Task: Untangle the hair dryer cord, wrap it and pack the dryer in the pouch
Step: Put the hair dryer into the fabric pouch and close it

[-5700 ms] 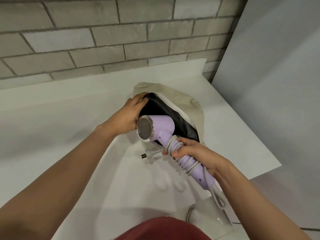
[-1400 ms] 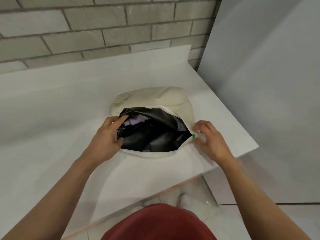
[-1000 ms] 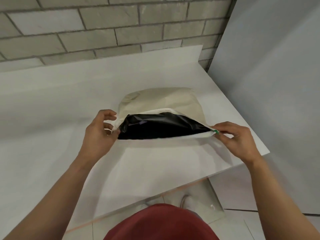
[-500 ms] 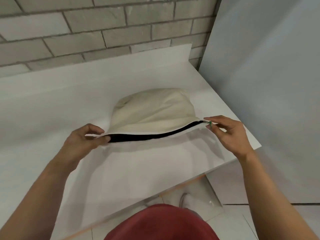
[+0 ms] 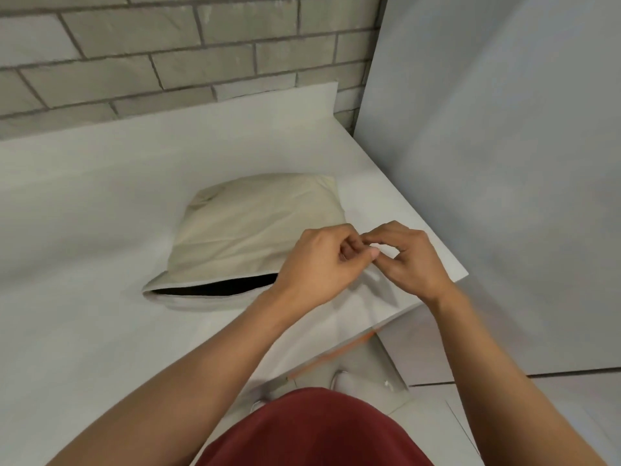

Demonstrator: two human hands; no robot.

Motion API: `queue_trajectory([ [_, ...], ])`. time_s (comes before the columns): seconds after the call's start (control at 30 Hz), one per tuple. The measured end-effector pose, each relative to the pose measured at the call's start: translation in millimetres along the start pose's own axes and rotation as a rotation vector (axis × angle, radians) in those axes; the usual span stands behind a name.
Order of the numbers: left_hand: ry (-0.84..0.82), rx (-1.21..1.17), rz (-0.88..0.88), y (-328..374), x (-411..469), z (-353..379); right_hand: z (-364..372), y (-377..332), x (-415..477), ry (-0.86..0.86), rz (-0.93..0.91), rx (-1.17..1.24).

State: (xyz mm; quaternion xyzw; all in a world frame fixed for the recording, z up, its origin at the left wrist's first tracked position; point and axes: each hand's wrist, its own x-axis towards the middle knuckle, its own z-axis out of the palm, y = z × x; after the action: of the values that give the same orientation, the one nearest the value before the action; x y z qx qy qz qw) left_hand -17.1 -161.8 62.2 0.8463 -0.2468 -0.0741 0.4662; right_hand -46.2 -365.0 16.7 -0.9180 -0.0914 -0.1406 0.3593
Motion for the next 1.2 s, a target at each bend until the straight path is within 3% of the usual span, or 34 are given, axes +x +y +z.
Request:
queue_trajectory([
  [0.23,0.011,-0.011,-0.071,-10,22,11,-5,10,-2,0.020,-0.076,-0.075],
  [0.57,0.031,0.162,0.018,-13,11,12,-8,9,-1,-0.004,-0.141,-0.121],
  [0.8,0.082,0.043,-0.246,-20,-1,7,-16,28,-4,0.056,-0.150,-0.095],
  [1.0,0.120,0.047,-0.298,-20,-16,-2,-24,30,-10,-0.160,-0.070,-0.162],
  [1.2,0.176,0.021,-0.278,-15,-17,-10,26,-18,8,-0.032,-0.301,-0.307],
])
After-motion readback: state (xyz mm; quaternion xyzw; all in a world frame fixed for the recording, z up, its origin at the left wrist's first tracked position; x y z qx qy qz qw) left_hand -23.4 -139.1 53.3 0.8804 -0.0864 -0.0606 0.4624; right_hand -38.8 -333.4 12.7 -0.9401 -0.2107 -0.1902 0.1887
